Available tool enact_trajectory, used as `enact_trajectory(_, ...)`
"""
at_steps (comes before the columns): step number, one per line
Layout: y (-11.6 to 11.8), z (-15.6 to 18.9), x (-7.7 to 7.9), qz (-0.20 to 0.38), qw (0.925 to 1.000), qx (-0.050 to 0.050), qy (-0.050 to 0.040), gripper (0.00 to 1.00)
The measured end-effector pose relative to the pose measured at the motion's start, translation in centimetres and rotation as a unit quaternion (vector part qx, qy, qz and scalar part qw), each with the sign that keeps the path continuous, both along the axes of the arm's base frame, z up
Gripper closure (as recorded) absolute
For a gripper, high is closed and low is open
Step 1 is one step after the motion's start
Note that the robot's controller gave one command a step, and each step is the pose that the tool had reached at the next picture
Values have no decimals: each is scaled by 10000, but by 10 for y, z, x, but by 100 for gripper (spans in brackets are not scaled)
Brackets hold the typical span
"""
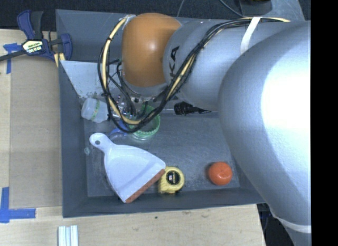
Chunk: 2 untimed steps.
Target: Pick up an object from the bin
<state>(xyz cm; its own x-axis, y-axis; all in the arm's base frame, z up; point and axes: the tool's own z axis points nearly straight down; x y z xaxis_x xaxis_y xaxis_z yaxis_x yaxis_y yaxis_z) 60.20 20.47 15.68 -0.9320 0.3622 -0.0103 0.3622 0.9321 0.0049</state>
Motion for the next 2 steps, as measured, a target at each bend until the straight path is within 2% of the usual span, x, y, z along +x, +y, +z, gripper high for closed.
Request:
enact_trajectory(1,-24,-32,12,-518,9987,-4,15,100)
enact_trajectory(2,-16,54,5,-420,9991,12,-32,100)
